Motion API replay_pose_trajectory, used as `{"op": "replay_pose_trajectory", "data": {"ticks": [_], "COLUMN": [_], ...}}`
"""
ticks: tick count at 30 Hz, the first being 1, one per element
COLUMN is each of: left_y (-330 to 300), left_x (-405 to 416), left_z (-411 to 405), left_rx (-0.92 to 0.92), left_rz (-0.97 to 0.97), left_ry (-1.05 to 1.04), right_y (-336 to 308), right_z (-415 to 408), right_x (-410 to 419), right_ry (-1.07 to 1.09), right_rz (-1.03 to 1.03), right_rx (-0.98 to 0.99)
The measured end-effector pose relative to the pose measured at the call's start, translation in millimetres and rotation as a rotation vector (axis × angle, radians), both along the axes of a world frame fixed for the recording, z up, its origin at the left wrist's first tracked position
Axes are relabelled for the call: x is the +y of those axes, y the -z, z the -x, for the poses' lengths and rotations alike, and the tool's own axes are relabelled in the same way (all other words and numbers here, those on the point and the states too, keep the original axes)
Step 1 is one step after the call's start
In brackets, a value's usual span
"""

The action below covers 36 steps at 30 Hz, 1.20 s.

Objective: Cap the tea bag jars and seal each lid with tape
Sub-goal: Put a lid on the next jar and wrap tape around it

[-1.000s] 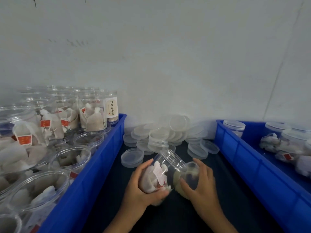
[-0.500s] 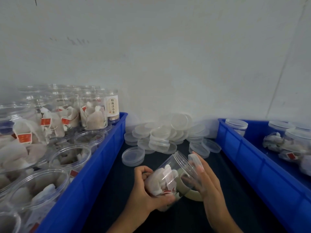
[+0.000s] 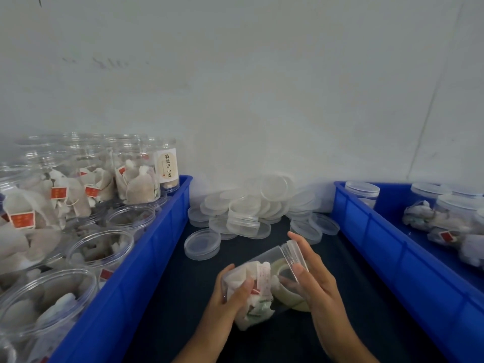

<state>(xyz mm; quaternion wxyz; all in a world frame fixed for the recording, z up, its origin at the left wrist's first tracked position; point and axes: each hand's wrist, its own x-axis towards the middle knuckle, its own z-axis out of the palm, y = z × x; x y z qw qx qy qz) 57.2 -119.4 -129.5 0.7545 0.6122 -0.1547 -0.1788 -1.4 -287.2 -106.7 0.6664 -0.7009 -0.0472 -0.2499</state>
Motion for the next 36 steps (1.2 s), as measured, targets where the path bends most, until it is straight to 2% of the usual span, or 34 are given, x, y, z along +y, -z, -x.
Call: {"op": "replay_pose_trajectory", "data": {"ticks": [4,7,14,18,22,26,31,33,34,36], "left_y": [-1.3,-6.6,-14.1,-16.4,-16.8,-21.7,-20.9,-19.9,-18.8,-16.5], "left_x": [-1.4,-0.2,6.5,8.3,9.8,10.2,15.8,16.8,16.5,13.6], "left_z": [5.6,8.4,9.4,5.8,2.1,-1.1,-12.5,-14.1,-13.5,-8.4], "left_rx": [-0.094,-0.098,-0.014,0.046,0.067,0.111,0.17,0.17,0.161,0.102], "left_rz": [-0.076,-0.075,0.007,0.076,0.099,0.105,0.097,0.106,0.099,0.062], "left_ry": [0.029,0.021,-0.013,0.041,0.03,0.001,0.081,0.108,0.109,0.061], "right_y": [-0.2,-4.9,-11.3,-12.9,-12.4,-13.8,-14.0,-13.4,-13.1,-12.2], "right_z": [-2.4,-3.8,0.7,4.2,7.1,5.5,7.8,6.0,4.3,1.2], "right_x": [0.1,-0.1,5.9,6.3,6.3,9.9,3.6,5.5,7.8,11.6], "right_ry": [-0.001,-0.031,-0.061,-0.044,-0.059,-0.003,0.096,0.177,0.201,0.196], "right_rz": [-0.012,0.032,0.118,0.211,0.336,0.498,0.863,0.936,0.934,0.791], "right_rx": [0.035,0.071,-0.01,-0.079,-0.128,-0.261,-0.372,-0.404,-0.399,-0.327]}}
